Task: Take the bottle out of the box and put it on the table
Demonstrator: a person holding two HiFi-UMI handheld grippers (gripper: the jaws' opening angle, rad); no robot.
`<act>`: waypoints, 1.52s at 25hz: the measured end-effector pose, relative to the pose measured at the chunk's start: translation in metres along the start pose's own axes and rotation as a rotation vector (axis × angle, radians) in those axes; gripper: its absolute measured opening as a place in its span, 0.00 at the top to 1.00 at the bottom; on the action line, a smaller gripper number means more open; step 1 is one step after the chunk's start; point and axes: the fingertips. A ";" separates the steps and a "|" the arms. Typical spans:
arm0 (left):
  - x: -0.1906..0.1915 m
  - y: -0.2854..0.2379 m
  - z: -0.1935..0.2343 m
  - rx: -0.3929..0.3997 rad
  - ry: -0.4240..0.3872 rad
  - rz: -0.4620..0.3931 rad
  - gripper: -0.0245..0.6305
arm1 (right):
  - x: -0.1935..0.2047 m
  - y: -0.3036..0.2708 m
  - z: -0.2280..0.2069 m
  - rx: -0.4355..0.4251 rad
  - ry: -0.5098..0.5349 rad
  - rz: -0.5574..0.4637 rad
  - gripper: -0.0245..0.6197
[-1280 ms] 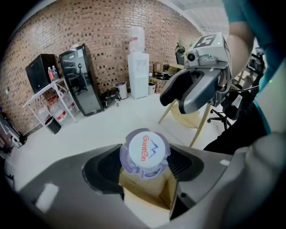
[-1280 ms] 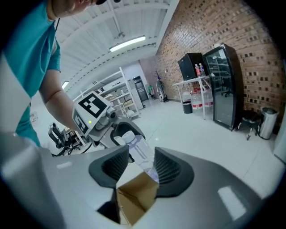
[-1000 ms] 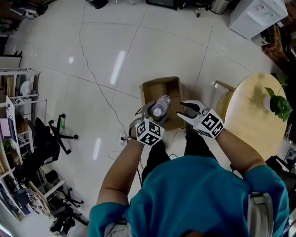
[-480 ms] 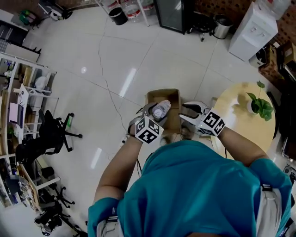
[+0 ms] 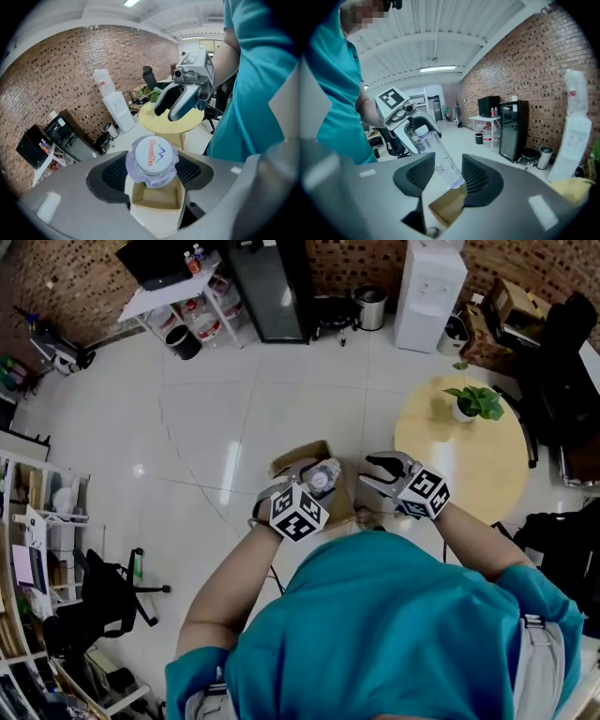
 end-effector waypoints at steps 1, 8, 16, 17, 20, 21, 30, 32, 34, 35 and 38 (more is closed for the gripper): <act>-0.031 0.010 0.003 0.025 -0.012 -0.008 0.49 | -0.031 0.012 -0.003 0.040 -0.014 -0.004 0.69; -0.144 0.056 -0.051 0.136 -0.094 -0.080 0.49 | -0.125 0.117 0.038 0.260 -0.018 -0.051 0.69; -0.260 0.017 -0.103 0.218 -0.143 -0.109 0.49 | -0.169 0.260 0.034 0.397 -0.004 -0.100 0.69; -0.276 0.014 -0.110 0.225 -0.134 -0.114 0.49 | -0.177 0.278 0.038 0.404 -0.002 -0.098 0.69; -0.320 0.000 -0.132 0.241 -0.113 -0.123 0.49 | -0.196 0.334 0.046 0.430 0.007 -0.091 0.69; -0.331 -0.009 -0.140 0.242 -0.111 -0.123 0.49 | -0.198 0.352 0.046 0.441 0.009 -0.086 0.69; -0.393 -0.100 -0.194 0.348 -0.157 -0.108 0.49 | -0.183 0.477 0.010 0.614 -0.017 -0.082 0.69; -0.403 -0.119 -0.200 0.382 -0.178 -0.108 0.49 | -0.180 0.494 0.001 0.661 -0.024 -0.084 0.69; -0.412 -0.138 -0.204 0.419 -0.200 -0.113 0.49 | -0.177 0.507 -0.007 0.704 -0.027 -0.079 0.69; -0.417 -0.147 -0.206 0.439 -0.211 -0.117 0.49 | -0.175 0.512 -0.010 0.725 -0.030 -0.076 0.69; -0.428 -0.168 -0.210 0.505 -0.251 -0.123 0.49 | -0.171 0.525 -0.017 0.796 -0.050 -0.069 0.69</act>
Point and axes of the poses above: the fingertips, and each gripper's own axes: y backward along the fingers, z to its left, x out of its underside, and after that the axes turned 14 degrees about -z, right-handed
